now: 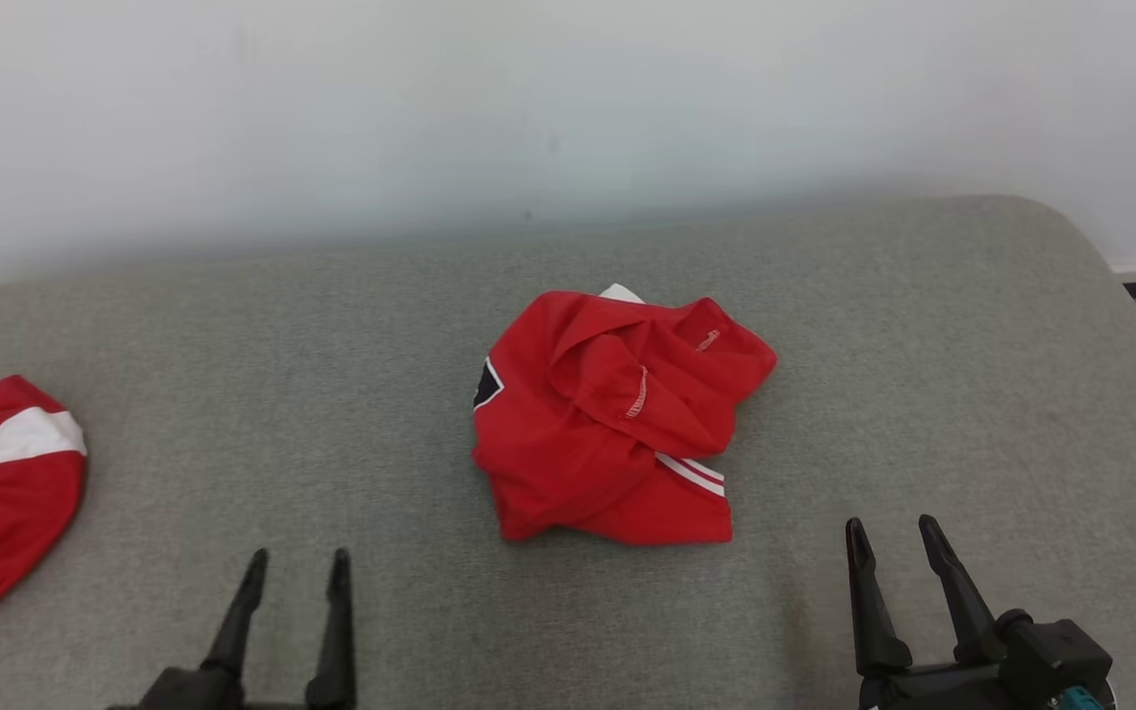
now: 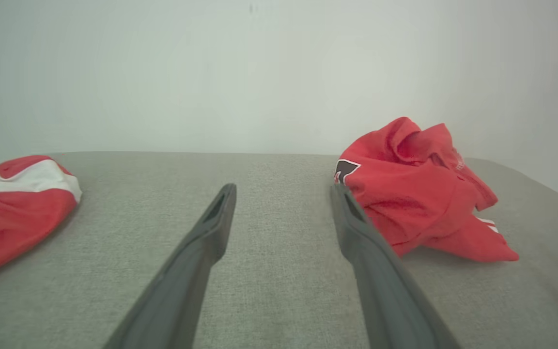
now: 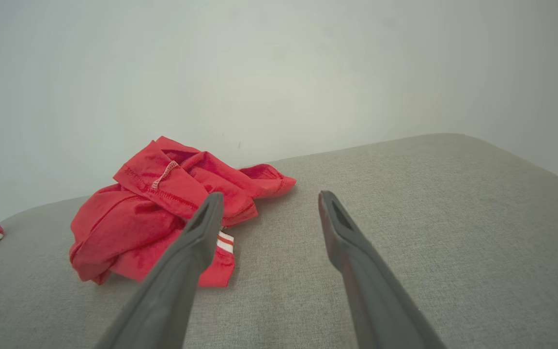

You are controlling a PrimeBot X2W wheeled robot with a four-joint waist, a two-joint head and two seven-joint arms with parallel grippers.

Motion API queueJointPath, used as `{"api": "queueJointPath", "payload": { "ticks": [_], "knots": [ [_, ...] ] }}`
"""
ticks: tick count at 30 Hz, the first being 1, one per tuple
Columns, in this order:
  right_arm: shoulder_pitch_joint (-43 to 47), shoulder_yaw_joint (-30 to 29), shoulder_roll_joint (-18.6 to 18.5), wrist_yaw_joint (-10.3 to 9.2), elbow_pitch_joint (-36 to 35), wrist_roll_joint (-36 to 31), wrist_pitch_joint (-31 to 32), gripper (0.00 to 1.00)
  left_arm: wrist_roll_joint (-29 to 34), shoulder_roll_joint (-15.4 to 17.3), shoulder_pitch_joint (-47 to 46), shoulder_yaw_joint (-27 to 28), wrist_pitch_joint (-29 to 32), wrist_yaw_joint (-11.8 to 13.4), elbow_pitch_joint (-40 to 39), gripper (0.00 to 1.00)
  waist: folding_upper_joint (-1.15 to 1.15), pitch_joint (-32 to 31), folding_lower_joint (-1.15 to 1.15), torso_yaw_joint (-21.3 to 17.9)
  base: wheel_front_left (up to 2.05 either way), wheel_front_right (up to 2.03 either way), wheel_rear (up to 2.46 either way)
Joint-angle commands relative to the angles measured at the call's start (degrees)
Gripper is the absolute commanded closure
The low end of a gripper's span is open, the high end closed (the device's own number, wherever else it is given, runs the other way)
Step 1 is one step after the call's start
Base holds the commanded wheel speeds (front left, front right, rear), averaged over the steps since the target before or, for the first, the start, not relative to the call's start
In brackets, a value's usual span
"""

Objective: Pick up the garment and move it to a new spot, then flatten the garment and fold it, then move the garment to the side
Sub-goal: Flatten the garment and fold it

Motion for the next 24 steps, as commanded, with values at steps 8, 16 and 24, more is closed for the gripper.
{"api": "queueJointPath", "payload": {
  "ticks": [8,16,24],
  "knots": [
    [-1.87,0.26,-0.03,0.20,0.02,1.42,-0.02,0.00,-3.56,3.15,-7.60,-9.02,-0.19,0.04,6.71,0.00,0.00,3.48,0.00,-6.29,0.00,0.00,0.00],
    [-3.55,0.49,0.01,0.20,-0.40,2.39,-0.02,0.00,-5.87,6.06,-13.79,-17.52,-0.20,0.05,15.05,0.00,0.00,6.76,0.00,-10.78,0.00,0.00,0.00],
    [-4.23,0.67,0.00,0.20,-0.08,3.24,-0.03,0.00,-7.61,7.32,-19.51,-19.52,-0.20,0.05,22.32,0.00,0.00,7.81,0.00,-12.53,0.00,0.00,0.00]
  ]
}}
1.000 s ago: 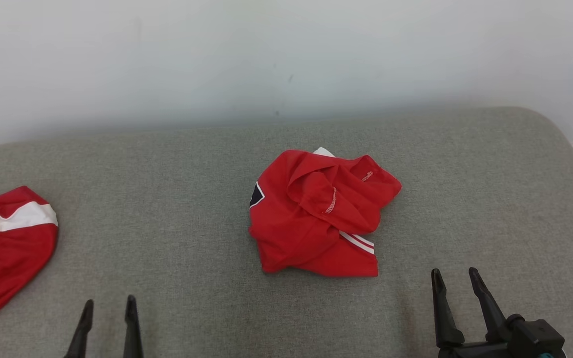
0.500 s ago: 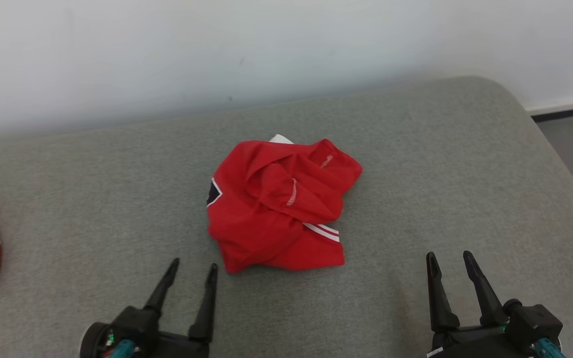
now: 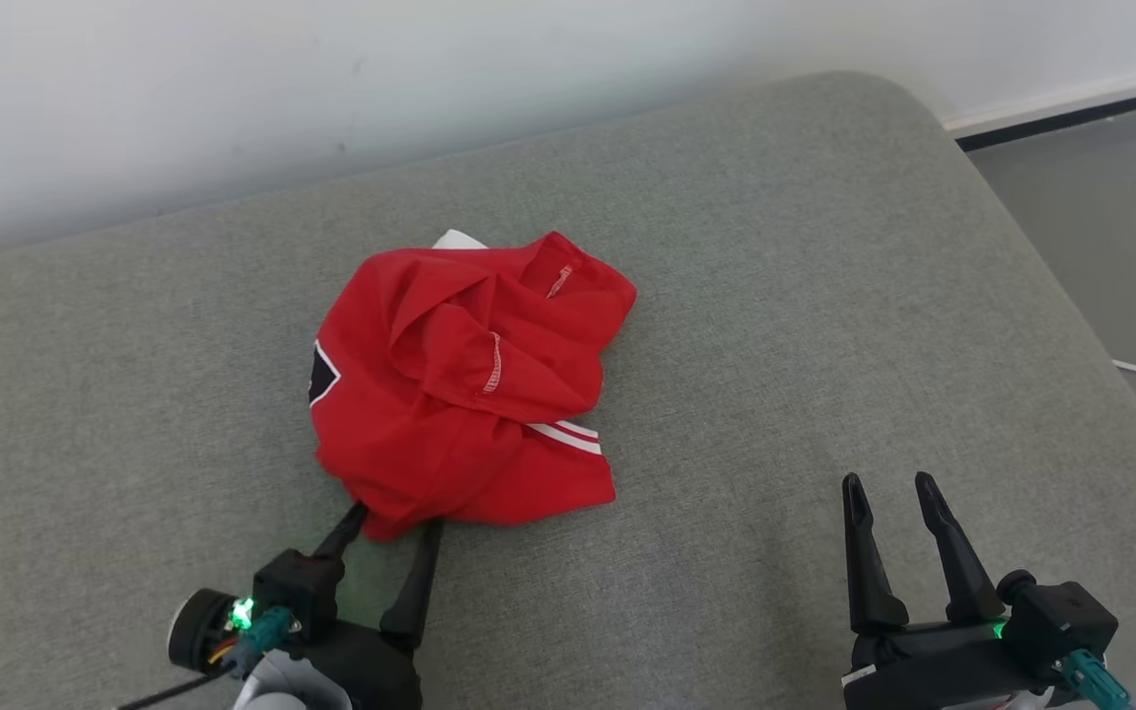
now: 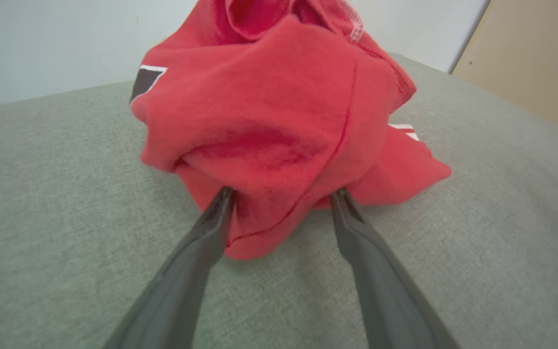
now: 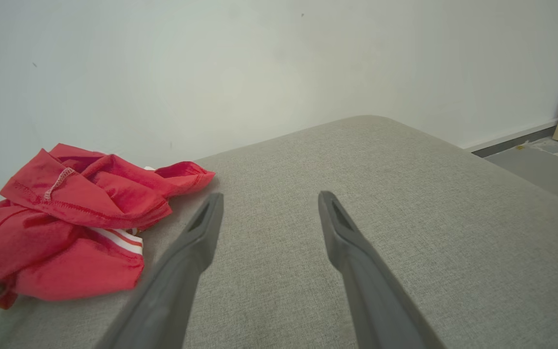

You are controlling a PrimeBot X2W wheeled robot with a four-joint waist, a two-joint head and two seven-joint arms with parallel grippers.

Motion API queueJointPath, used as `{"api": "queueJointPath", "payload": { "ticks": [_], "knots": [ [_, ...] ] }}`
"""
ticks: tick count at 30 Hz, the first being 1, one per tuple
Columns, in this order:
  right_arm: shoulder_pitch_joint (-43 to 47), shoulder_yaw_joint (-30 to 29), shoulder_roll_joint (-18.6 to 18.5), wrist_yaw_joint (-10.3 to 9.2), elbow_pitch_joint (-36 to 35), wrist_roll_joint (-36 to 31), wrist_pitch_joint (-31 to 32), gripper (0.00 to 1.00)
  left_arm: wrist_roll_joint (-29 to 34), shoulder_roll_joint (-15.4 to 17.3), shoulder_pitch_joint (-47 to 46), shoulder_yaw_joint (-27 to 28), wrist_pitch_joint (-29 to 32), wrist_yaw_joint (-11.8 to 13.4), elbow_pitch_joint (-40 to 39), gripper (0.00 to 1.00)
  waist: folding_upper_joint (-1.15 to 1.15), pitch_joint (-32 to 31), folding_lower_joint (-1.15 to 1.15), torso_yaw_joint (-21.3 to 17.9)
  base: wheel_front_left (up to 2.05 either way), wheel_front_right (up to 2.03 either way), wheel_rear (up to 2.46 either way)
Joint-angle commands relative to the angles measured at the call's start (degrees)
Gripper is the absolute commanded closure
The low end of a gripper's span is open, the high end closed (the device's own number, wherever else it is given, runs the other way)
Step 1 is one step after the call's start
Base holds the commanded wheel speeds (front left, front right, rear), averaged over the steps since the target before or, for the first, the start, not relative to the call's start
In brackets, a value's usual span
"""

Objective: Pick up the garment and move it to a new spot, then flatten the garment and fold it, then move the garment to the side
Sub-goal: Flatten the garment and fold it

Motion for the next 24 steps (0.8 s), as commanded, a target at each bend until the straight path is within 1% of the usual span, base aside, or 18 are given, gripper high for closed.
{"api": "queueJointPath", "payload": {
  "ticks": [1,2,4,9,15,16,20,24],
  "knots": [
    [-0.54,0.20,0.02,0.20,0.14,0.42,-0.02,0.00,-0.50,0.31,-1.12,0.02,-0.20,0.06,0.67,0.00,-0.01,0.45,-0.01,-0.70,0.00,0.00,0.00],
    [-0.51,0.23,0.02,0.20,0.14,0.44,-0.01,0.00,-0.89,0.27,-1.68,0.01,-0.20,0.06,1.11,0.53,-0.01,0.39,-0.01,-0.78,0.00,0.00,0.00],
    [-0.30,0.09,0.02,0.20,0.05,0.50,-0.01,0.00,-1.15,0.30,-2.50,0.19,-0.20,0.06,1.35,1.00,-0.01,0.21,-0.01,-0.74,0.00,0.00,0.00],
    [1.04,-0.72,0.02,0.20,-0.01,0.72,-0.01,0.00,-1.60,0.11,-1.74,1.66,-0.20,0.06,-2.63,1.00,-0.01,-0.71,-0.01,1.23,0.00,0.00,0.00],
    [2.12,-0.84,0.02,0.20,0.20,0.17,-0.01,0.00,0.12,2.67,0.07,4.23,-0.20,0.06,-10.37,1.00,-0.01,-2.70,-0.01,5.47,0.00,0.00,0.00],
    [2.12,-0.84,0.02,0.20,0.20,0.17,-0.01,0.00,0.12,2.67,0.07,4.23,-0.20,0.06,-10.37,1.00,-0.01,-2.70,-0.01,5.47,0.00,0.00,0.00],
    [2.73,-0.56,0.02,0.20,0.37,-0.03,-0.01,0.00,2.07,5.82,1.65,5.43,-0.20,0.07,-15.83,1.00,-0.01,-4.20,-0.01,7.79,0.00,0.00,0.00],
    [3.16,-0.51,0.00,0.20,0.47,0.41,-0.01,0.00,3.52,8.29,3.91,6.38,-0.20,0.06,-20.52,1.00,-0.01,-5.22,-0.01,9.38,0.00,0.00,0.00]
  ]
}}
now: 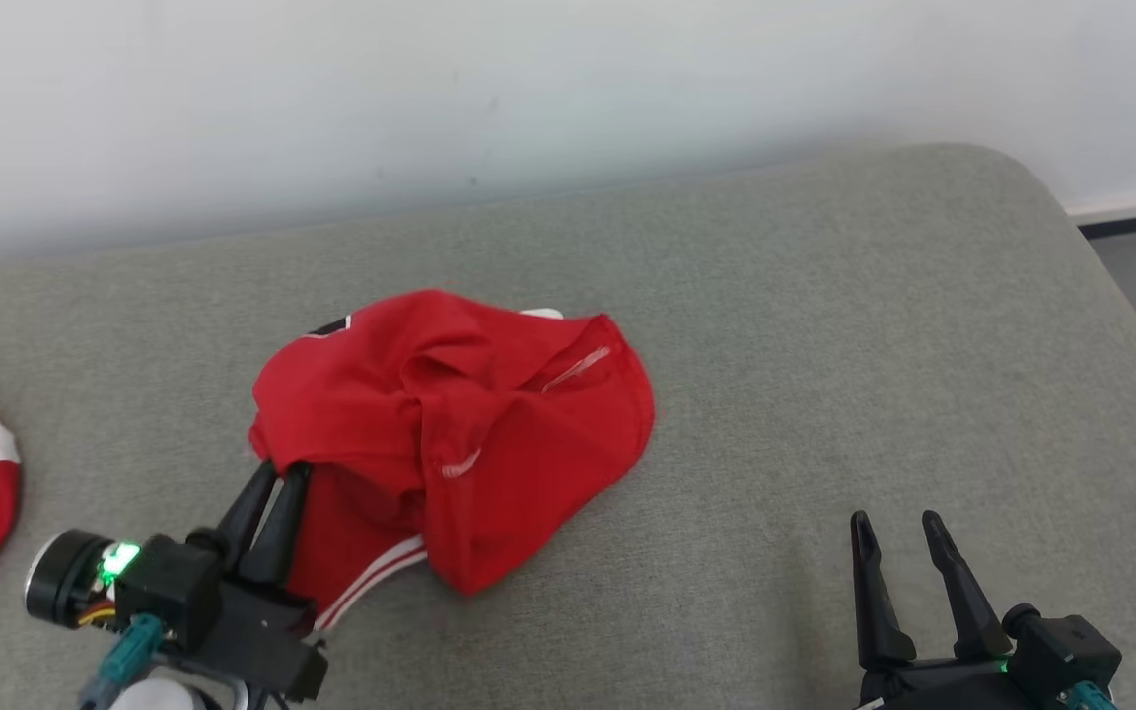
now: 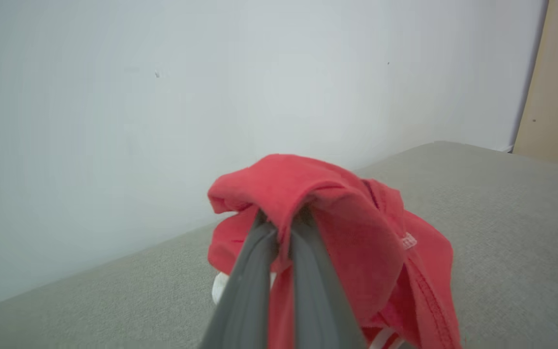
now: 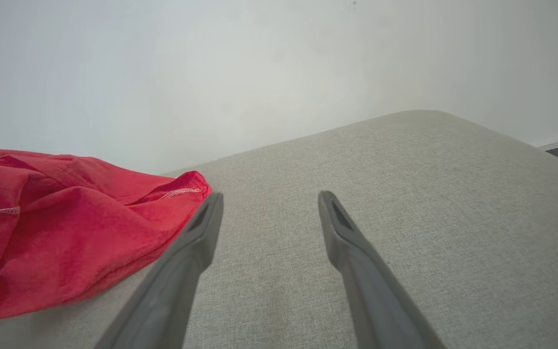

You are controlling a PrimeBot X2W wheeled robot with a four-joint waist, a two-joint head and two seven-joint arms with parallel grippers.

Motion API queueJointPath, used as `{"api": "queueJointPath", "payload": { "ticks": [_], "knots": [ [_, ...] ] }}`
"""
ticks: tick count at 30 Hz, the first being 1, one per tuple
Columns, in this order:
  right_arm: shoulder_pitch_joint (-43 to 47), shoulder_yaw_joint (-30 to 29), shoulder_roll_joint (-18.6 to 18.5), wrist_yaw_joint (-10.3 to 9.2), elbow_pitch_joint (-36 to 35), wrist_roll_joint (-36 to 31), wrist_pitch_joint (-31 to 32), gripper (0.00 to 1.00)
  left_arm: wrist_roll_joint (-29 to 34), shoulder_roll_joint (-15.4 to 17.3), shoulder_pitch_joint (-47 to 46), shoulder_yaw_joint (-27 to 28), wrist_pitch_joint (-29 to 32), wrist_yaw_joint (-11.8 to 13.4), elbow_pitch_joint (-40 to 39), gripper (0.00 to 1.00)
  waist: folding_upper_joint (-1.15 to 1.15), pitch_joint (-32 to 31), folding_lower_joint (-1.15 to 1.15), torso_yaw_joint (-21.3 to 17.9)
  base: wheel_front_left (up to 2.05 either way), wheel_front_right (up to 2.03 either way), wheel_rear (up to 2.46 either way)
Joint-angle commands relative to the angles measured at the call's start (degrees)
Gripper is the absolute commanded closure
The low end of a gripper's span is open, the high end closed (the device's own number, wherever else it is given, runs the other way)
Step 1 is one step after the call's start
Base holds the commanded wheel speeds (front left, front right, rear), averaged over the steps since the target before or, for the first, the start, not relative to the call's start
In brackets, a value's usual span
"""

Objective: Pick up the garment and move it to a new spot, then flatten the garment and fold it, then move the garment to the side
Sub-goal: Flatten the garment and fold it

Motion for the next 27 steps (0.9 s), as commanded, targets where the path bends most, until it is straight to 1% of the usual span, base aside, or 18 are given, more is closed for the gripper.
{"api": "queueJointPath", "payload": {
  "ticks": [1,4,7,12,16,21,22,23,24,27],
  "knots": [
    [0.57,0.24,-0.01,0.20,0.12,0.33,-0.02,0.00,0.51,0.51,1.67,-0.07,-0.20,0.06,-1.09,1.00,0.00,-1.71,0.00,1.93,0.00,0.00,0.00],
    [1.03,0.54,-0.02,0.20,0.20,0.75,-0.02,0.00,0.65,0.55,3.62,-1.24,-0.20,0.06,-2.64,1.00,0.00,-1.84,0.00,2.24,0.00,0.00,0.00],
    [0.79,1.17,0.00,0.20,0.33,0.90,-0.03,0.00,-0.18,-0.03,5.19,-3.48,-0.20,0.07,-1.07,1.00,0.00,-1.52,0.00,1.88,0.00,0.00,0.00],
    [-0.28,1.20,0.00,0.20,0.45,0.58,-0.02,0.00,-1.80,-3.29,5.02,-8.25,-0.20,0.06,2.02,1.00,0.00,-0.41,0.00,0.27,0.00,0.00,0.00],
    [-0.52,0.75,0.00,0.20,0.33,0.12,-0.02,0.00,-2.61,-6.26,3.01,-13.26,-0.20,0.07,6.75,1.00,0.00,0.13,0.00,-0.55,0.00,0.00,0.00],
    [-0.46,0.44,-0.01,0.20,0.59,-0.14,-0.02,0.00,-3.78,-8.74,0.87,-15.43,-0.20,0.07,12.48,1.00,0.00,0.04,0.00,-0.95,0.00,0.00,0.00],
    [-0.31,0.21,-0.01,0.20,0.53,-0.18,-0.02,0.00,-3.79,-8.76,0.91,-15.33,-0.20,0.07,12.74,0.87,0.00,-0.05,0.00,-0.77,0.00,0.00,0.00],
    [-0.13,-0.08,-0.01,0.20,0.51,-0.19,-0.02,0.00,-3.68,-8.78,0.96,-15.07,-0.20,0.07,12.57,0.22,0.00,-0.23,0.00,-0.44,0.00,0.00,0.00],
    [0.09,-0.21,0.00,0.20,0.48,-0.26,-0.02,0.00,-3.77,-8.83,1.34,-14.71,-0.20,0.07,12.37,0.00,0.00,-0.41,0.00,-0.07,0.00,0.00,0.00],
    [0.61,-0.46,-0.01,0.20,0.50,-0.21,-0.02,0.00,-4.01,-8.68,2.98,-13.58,-0.20,0.07,11.39,0.00,0.00,-0.90,0.00,1.38,0.00,0.00,0.00]
  ]
}}
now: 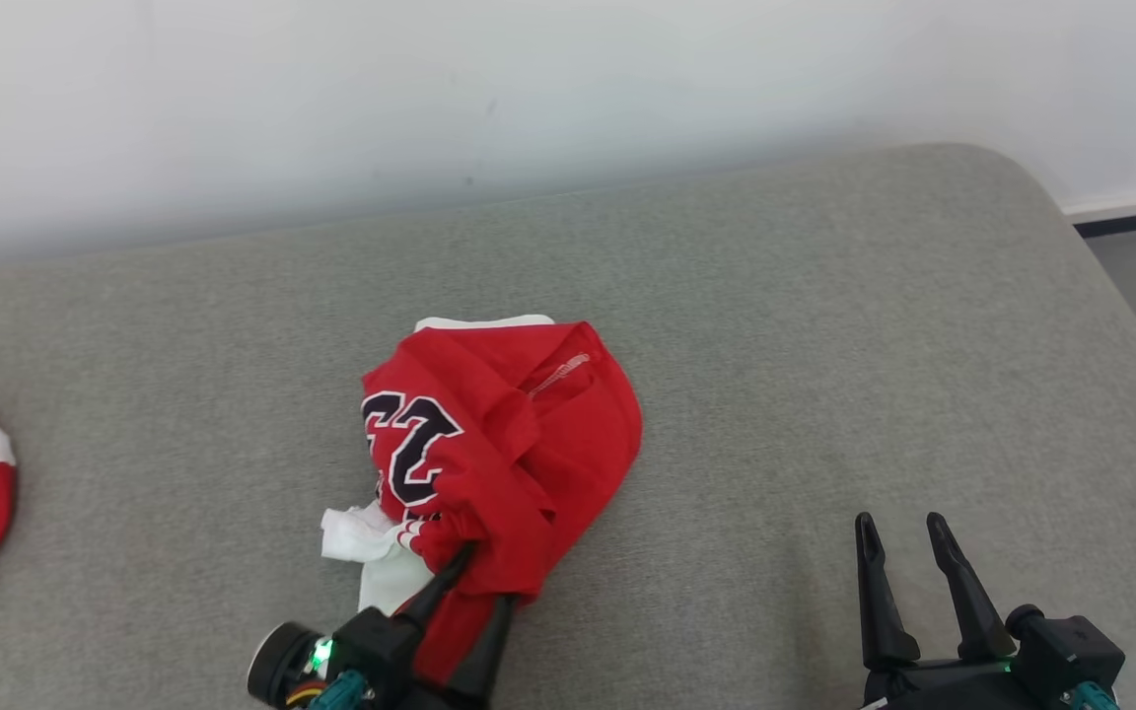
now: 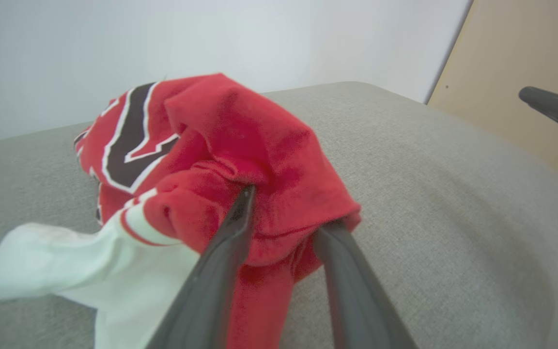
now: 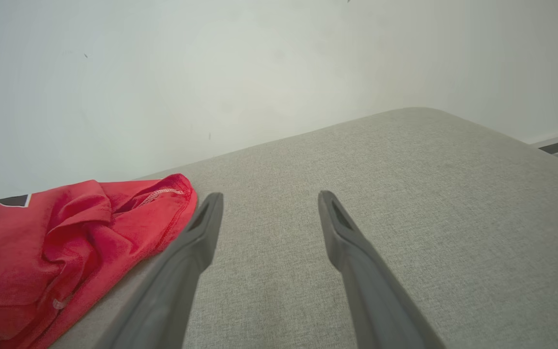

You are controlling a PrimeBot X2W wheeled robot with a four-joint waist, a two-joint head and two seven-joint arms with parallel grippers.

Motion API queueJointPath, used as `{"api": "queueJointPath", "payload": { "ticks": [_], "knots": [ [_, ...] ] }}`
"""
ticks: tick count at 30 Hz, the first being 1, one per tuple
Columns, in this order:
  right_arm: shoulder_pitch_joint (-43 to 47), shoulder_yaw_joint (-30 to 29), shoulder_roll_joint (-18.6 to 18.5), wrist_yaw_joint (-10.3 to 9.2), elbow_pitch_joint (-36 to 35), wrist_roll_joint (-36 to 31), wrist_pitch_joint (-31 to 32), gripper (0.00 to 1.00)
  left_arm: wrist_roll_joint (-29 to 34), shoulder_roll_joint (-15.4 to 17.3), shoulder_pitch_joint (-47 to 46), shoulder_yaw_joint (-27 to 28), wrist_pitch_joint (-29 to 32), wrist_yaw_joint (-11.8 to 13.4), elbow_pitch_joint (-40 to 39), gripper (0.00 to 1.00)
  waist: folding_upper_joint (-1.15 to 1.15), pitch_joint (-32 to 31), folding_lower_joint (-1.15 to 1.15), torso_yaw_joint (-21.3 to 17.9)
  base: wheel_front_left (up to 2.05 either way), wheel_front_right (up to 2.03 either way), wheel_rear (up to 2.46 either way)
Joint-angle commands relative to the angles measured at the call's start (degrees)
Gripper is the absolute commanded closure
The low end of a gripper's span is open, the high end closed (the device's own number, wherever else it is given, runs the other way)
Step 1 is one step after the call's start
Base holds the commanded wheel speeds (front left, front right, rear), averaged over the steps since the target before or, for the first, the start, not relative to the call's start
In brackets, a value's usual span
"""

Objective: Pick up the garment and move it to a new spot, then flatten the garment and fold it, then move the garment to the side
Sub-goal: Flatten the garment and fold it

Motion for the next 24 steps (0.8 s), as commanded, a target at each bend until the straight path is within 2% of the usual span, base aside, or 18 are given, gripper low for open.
{"api": "queueJointPath", "payload": {
  "ticks": [1,7,14,24],
  "knots": [
    [0.66,-0.17,-0.02,0.20,-0.17,-0.17,-0.02,0.00,-0.22,0.18,1.80,0.73,-0.20,0.08,-0.73,0.00,0.00,-0.65,0.00,1.82,0.00,0.00,0.00],
    [0.84,0.11,-0.01,0.20,-0.26,0.15,-0.02,0.00,0.50,-0.45,7.30,5.22,-0.20,0.12,-3.37,0.00,0.00,-1.16,0.00,5.18,0.00,0.00,0.00],
    [0.47,0.26,-0.02,0.20,-0.27,0.26,-0.02,0.00,1.41,-1.43,12.54,9.98,-0.20,0.13,-5.64,0.00,0.00,-0.73,0.00,7.25,0.00,0.00,0.00],
    [0.04,0.40,-0.02,0.20,0.51,-0.64,-0.01,0.00,6.61,-4.71,15.38,22.25,-0.20,0.23,-14.83,0.00,0.00,-0.33,0.00,8.39,0.00,0.00,0.00]
  ]
}}
